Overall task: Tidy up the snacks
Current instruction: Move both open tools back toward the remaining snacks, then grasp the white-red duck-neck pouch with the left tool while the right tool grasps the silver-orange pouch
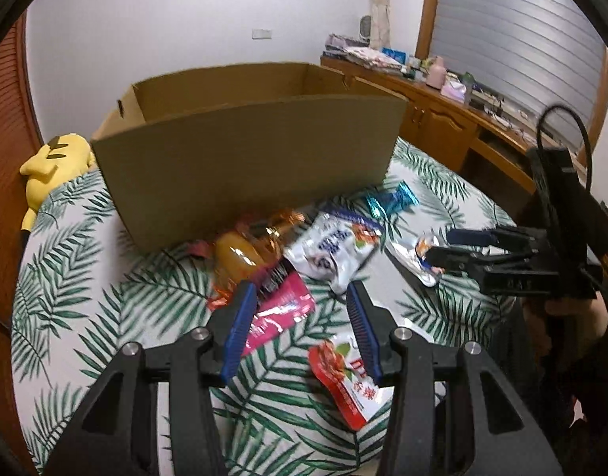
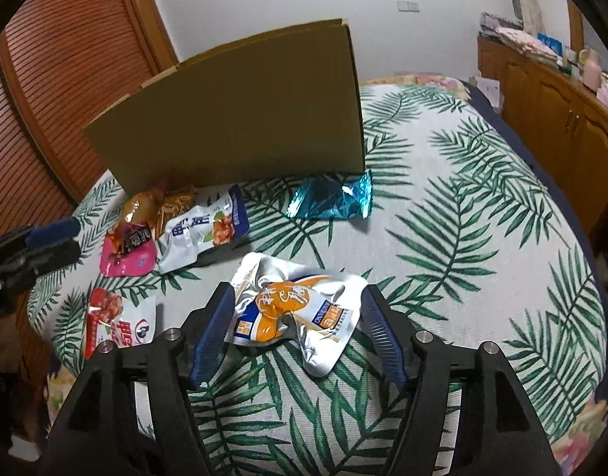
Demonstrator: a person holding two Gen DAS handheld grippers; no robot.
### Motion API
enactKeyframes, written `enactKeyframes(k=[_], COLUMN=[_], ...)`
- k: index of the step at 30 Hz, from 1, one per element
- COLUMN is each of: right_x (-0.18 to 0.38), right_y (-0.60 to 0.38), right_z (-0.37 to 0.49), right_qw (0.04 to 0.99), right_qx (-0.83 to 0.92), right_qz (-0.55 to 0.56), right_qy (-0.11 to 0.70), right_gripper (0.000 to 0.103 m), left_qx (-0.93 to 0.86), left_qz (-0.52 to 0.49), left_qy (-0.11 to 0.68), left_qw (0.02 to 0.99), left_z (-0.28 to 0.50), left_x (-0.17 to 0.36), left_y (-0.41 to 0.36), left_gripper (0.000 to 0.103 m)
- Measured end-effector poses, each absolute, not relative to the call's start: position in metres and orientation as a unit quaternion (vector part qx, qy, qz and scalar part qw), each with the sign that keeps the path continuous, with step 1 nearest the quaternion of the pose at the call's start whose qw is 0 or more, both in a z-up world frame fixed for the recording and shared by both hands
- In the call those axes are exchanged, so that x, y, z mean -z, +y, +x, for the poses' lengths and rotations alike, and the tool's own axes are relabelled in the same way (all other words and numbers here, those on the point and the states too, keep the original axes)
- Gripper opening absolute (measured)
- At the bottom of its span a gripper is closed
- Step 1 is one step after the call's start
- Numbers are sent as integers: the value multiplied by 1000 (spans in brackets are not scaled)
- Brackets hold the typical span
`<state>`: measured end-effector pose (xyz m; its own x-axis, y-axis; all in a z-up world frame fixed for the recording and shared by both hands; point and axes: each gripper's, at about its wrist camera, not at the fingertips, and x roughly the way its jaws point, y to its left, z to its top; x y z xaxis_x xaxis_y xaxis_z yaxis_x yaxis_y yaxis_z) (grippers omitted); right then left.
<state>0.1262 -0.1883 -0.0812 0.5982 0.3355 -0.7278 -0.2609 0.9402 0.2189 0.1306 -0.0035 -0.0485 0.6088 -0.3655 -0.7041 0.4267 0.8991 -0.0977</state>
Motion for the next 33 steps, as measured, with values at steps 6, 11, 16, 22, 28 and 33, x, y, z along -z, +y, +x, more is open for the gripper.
enactKeyframes(k=[6,11,16,22,28,33], right_x=[87,88,88,89,89,89], right_y=[-181,-178,-177,-177,-176,-175], right_z=[128,127,127,127,127,127], right_qw=[893,894,894,894,894,894], right_qx=[-168,-167,-168,-169,-171,-172], right_qz=[33,20,18,17,13,12], right_qy=[417,416,414,414,414,414], right_gripper=[73,75,76,77,77,77], left_qx=[236,254,273,295,304,303], left_qz=[62,83,91,108,115,117], left_qy=[400,413,410,402,391,377], left_qw=[883,870,866,860,861,867], left_z=[125,120,112,105,103,102], left_x=[62,71,69,67,60,53], left_y=[-17,-26,-29,-35,-40,-39], left_gripper=[48,48,49,49,49,49])
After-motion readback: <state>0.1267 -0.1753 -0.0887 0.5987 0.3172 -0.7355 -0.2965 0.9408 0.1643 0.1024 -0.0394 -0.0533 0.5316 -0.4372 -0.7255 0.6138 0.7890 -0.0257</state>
